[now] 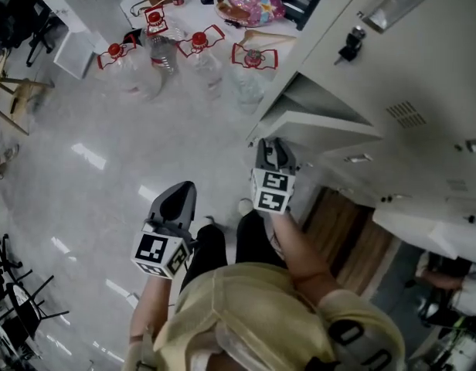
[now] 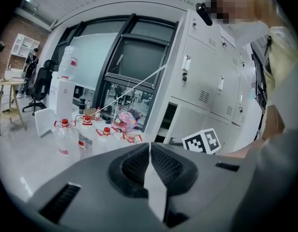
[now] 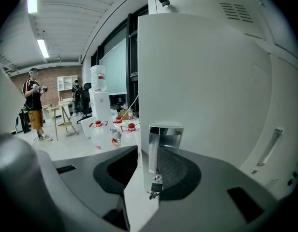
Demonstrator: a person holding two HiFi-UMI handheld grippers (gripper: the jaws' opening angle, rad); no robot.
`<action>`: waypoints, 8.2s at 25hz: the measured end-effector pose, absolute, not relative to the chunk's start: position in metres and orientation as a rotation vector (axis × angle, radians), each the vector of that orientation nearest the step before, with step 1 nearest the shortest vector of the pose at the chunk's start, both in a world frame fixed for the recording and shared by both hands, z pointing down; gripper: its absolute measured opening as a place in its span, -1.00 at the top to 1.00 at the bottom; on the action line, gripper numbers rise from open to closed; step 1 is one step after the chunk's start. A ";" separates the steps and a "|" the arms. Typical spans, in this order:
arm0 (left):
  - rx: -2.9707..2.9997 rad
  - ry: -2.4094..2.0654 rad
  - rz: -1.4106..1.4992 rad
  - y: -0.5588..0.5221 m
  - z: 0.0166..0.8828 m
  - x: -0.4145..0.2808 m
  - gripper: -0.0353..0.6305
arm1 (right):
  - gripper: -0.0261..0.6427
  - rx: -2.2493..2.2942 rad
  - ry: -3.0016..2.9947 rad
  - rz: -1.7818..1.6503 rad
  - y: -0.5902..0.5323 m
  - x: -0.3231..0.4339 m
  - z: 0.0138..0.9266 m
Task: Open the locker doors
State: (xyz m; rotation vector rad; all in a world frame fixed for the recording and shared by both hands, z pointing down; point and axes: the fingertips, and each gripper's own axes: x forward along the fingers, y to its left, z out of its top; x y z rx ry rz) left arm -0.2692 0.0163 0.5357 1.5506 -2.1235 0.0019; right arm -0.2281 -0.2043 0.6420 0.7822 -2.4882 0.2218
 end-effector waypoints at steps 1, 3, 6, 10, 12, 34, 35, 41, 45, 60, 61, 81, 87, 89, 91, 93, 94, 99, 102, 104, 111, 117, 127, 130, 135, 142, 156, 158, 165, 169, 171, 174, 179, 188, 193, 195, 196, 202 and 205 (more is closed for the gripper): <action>1.560 -2.111 0.000 0.022 0.536 -0.267 0.88 | 0.61 0.782 -2.479 0.220 -0.200 -0.224 0.641; 1.582 -2.086 0.001 0.029 0.534 -0.262 0.88 | 0.61 0.786 -2.468 0.220 -0.192 -0.216 0.639; 1.630 -2.048 0.008 0.033 0.532 -0.256 0.88 | 0.61 0.804 -2.465 0.213 -0.183 -0.206 0.638; 1.704 -2.001 0.036 0.032 0.529 -0.248 0.88 | 0.61 0.838 -2.463 0.206 -0.172 -0.190 0.638; 1.738 -1.982 0.046 0.031 0.527 -0.242 0.88 | 0.61 0.850 -2.458 0.210 -0.167 -0.181 0.638; 2.018 -1.858 0.136 0.057 0.512 -0.220 0.88 | 0.60 1.177 -2.341 0.244 -0.130 -0.064 0.640; 2.026 -1.855 0.129 0.059 0.511 -0.222 0.88 | 0.60 1.206 -2.329 0.246 -0.129 -0.059 0.640; 2.076 -1.794 0.107 0.056 0.513 -0.215 0.88 | 0.60 1.302 -2.262 0.259 -0.127 -0.032 0.640; 2.113 -1.765 0.110 0.044 0.507 -0.202 0.88 | 0.60 1.321 -2.235 0.276 -0.125 -0.011 0.641; 2.113 -1.755 0.096 0.004 0.496 -0.170 0.88 | 0.60 1.305 -2.268 0.276 -0.132 0.026 0.619; 2.113 -1.754 0.094 0.002 0.495 -0.168 0.88 | 0.60 1.301 -2.279 0.277 -0.131 0.027 0.614; 2.172 -1.900 0.136 -0.025 0.430 -0.144 0.88 | 0.60 1.329 -2.548 0.241 -0.105 0.066 0.481; 2.174 -1.985 0.093 -0.038 0.400 -0.143 0.85 | 0.60 1.279 -2.663 0.205 -0.109 0.063 0.438; 2.174 -2.019 0.098 -0.043 0.392 -0.144 0.77 | 0.60 1.263 -2.690 0.207 -0.110 0.063 0.429; 2.168 -2.049 0.097 -0.046 0.384 -0.144 0.73 | 0.60 1.229 -2.725 0.191 -0.111 0.062 0.418; 2.161 -2.080 0.087 -0.049 0.374 -0.144 0.71 | 0.60 1.193 -2.758 0.163 -0.113 0.059 0.408; 2.159 -2.098 0.079 -0.050 0.368 -0.144 0.69 | 0.60 1.180 -2.772 0.149 -0.114 0.058 0.403; 2.159 -2.173 0.062 -0.065 0.340 -0.154 0.62 | 0.60 1.166 -2.820 0.113 -0.120 0.049 0.380; 2.161 -2.195 0.044 -0.083 0.328 -0.165 0.59 | 0.60 1.182 -2.821 0.097 -0.130 0.046 0.369; 2.165 -2.201 0.024 -0.097 0.320 -0.172 0.59 | 0.60 1.196 -2.815 0.077 -0.138 0.043 0.363; 2.219 -2.224 0.072 -0.146 0.289 -0.201 0.58 | 0.60 1.239 -2.814 0.058 -0.161 0.016 0.344; 2.268 -2.235 0.080 -0.183 0.271 -0.225 0.58 | 0.60 1.269 -2.799 0.036 -0.184 -0.009 0.333; 2.292 -2.385 -0.020 -0.233 0.216 -0.262 0.58 | 0.60 1.293 -2.774 0.030 -0.210 -0.043 0.330; 2.278 -2.446 0.017 -0.242 0.211 -0.270 0.57 | 0.60 1.290 -2.769 0.022 -0.215 -0.049 0.330; 2.250 -2.516 0.046 -0.254 0.202 -0.278 0.54 | 0.60 1.280 -2.759 0.020 -0.222 -0.060 0.329; 2.250 -2.622 0.079 -0.269 0.187 -0.279 0.49 | 0.60 1.247 -2.750 0.023 -0.227 -0.077 0.334; 2.088 -2.976 0.200 -0.284 0.176 -0.276 0.43 | 0.60 1.378 -2.670 0.105 -0.237 -0.059 0.346; 2.070 -2.980 0.165 -0.286 0.175 -0.278 0.43 | 0.60 1.400 -2.662 0.107 -0.239 -0.055 0.346; 2.048 -2.974 0.075 -0.286 0.175 -0.281 0.43 | 0.60 1.424 -2.651 0.128 -0.240 -0.049 0.350; 2.066 -2.940 0.108 -0.285 0.178 -0.285 0.43 | 0.60 1.400 -2.667 0.140 -0.238 -0.051 0.353; 2.075 -2.932 0.112 -0.283 0.178 -0.284 0.43 | 0.60 1.382 -2.682 0.129 -0.237 -0.053 0.351; 2.088 -2.899 0.111 -0.280 0.179 -0.283 0.43 | 0.60 1.374 -2.689 0.137 -0.233 -0.052 0.353; 2.096 -2.873 0.103 -0.272 0.179 -0.278 0.45 | 0.60 1.361 -2.711 0.120 -0.228 -0.046 0.350; 2.146 -2.802 0.120 -0.252 0.180 -0.265 0.50 | 0.60 1.326 -2.756 0.091 -0.211 -0.040 0.347; 2.161 -2.775 0.132 -0.238 0.181 -0.257 0.50 | 0.60 1.317 -2.766 0.081 -0.198 -0.036 0.349; 2.161 -2.772 0.132 -0.233 0.181 -0.252 0.50 | 0.60 1.327 -2.766 0.100 -0.193 -0.032 0.351; 2.159 -2.772 0.130 -0.230 0.181 -0.250 0.50 | 0.60 1.326 -2.766 0.104 -0.191 -0.031 0.350; 2.159 -2.788 0.099 -0.209 0.182 -0.233 0.51 | 0.60 1.306 -2.779 0.083 -0.175 -0.020 0.350; 2.188 -2.771 0.077 -0.198 0.182 -0.223 0.55 | 0.60 1.294 -2.782 0.078 -0.166 -0.015 0.350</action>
